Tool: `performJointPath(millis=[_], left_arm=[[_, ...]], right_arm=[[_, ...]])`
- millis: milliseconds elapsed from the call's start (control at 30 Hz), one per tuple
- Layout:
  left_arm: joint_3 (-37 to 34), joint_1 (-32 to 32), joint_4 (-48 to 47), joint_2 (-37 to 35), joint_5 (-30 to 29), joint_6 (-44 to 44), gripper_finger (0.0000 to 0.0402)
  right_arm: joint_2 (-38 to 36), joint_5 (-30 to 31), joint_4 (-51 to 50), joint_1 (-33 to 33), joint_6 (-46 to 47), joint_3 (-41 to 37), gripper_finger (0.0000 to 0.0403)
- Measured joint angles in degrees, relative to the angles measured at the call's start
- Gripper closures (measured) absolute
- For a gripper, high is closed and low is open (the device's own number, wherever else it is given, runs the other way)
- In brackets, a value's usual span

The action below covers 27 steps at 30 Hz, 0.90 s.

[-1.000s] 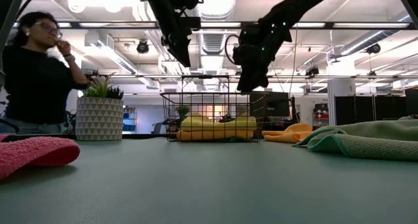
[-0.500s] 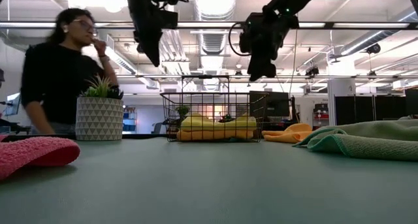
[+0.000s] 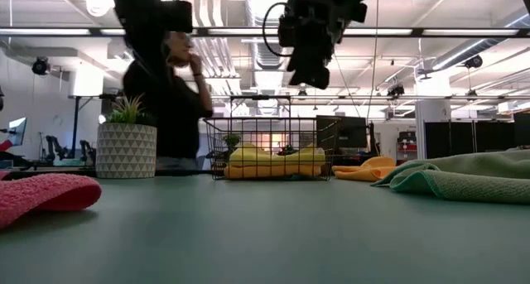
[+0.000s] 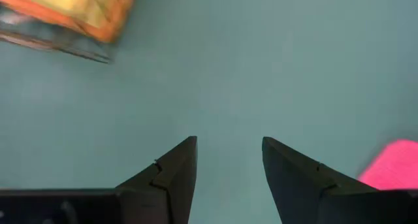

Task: Fold microfiber towels
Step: Fold the pink microfiber cloth

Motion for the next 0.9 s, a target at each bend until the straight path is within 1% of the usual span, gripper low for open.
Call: performJointPath(millis=[67, 200, 333, 500, 733, 900], left_arm=[[-2.97, -2.86, 0.83, -1.38, 0.38, -2.91, 0.0244], [-8.22, -9.18, 1.74, -3.02, 2.11, -8.23, 0.0244], [-11.87, -15.09, 1.91, -3.25, 2.91, -9.87, 0.0244], [-14.81, -20.23, 1.86, -2.99, 5.01, -13.12, 0.0244], [-18.89, -24.25, 1.85, -3.06, 13.28, -14.36, 0.0244], [-20.97, -26.24, 1.71, -4.11, 16.22, -15.43, 0.0244]], right_arm=[[0.00, 3.01, 1.55, 1.81, 2.19, -0.02, 0.0243], [0.00, 9.87, 1.59, 5.40, 5.84, -0.18, 0.0243], [0.00, 10.53, 1.62, 8.62, 8.57, -0.20, 0.0243], [0.00, 11.87, 1.79, 12.41, 10.30, -0.26, 0.0243], [0.00, 14.94, 2.56, 17.12, 13.75, -0.49, 0.0245], [0.04, 17.35, 3.64, 20.28, 14.50, -0.63, 0.0245]])
